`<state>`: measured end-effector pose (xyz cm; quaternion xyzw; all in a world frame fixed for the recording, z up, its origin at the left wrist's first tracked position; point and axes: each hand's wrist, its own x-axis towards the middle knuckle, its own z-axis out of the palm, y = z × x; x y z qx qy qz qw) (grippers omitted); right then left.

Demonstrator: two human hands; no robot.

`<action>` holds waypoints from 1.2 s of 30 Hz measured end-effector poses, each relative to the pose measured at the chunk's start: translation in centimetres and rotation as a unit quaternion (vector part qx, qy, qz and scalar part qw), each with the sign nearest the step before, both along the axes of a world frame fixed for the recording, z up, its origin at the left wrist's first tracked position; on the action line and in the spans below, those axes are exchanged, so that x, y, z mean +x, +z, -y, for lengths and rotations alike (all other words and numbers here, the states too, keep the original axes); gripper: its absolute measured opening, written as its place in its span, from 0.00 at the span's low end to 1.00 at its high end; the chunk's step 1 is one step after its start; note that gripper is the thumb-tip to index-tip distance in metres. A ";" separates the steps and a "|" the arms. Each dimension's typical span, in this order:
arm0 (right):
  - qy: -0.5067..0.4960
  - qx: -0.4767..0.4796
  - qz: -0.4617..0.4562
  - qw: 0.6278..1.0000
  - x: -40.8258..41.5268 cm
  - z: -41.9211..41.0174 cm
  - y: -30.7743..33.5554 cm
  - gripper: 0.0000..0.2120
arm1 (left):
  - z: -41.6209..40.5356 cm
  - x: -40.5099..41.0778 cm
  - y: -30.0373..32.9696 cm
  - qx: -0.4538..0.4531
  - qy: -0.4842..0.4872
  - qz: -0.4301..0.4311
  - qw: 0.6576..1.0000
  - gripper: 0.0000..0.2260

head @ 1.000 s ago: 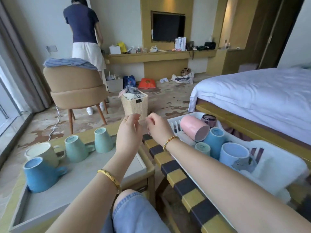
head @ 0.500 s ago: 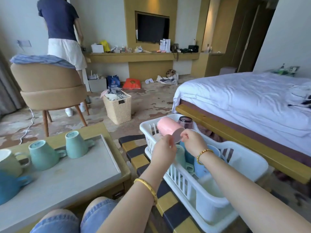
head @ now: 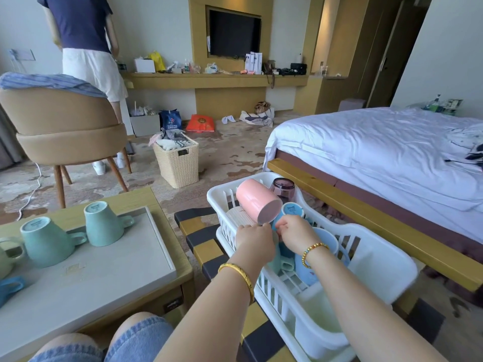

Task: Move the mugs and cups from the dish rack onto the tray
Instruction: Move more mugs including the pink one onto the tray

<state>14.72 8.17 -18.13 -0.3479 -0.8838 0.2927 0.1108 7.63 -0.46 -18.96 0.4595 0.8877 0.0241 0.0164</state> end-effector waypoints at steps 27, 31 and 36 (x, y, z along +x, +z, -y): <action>0.067 -0.100 -0.115 0.986 0.3 -1.2 0.2 0.08 | 1.8 -1.7 0.4 0.446 0.157 0.269 0.839 0.22; 0.055 -0.092 -0.139 0.985 0.7 -1.6 0.4 0.06 | 2.0 -2.4 0.8 0.485 0.192 0.352 0.777 0.22; 0.072 -0.124 -0.140 0.980 1.1 -2.0 0.8 0.05 | 2.0 -2.4 0.7 0.503 0.204 0.396 0.741 0.22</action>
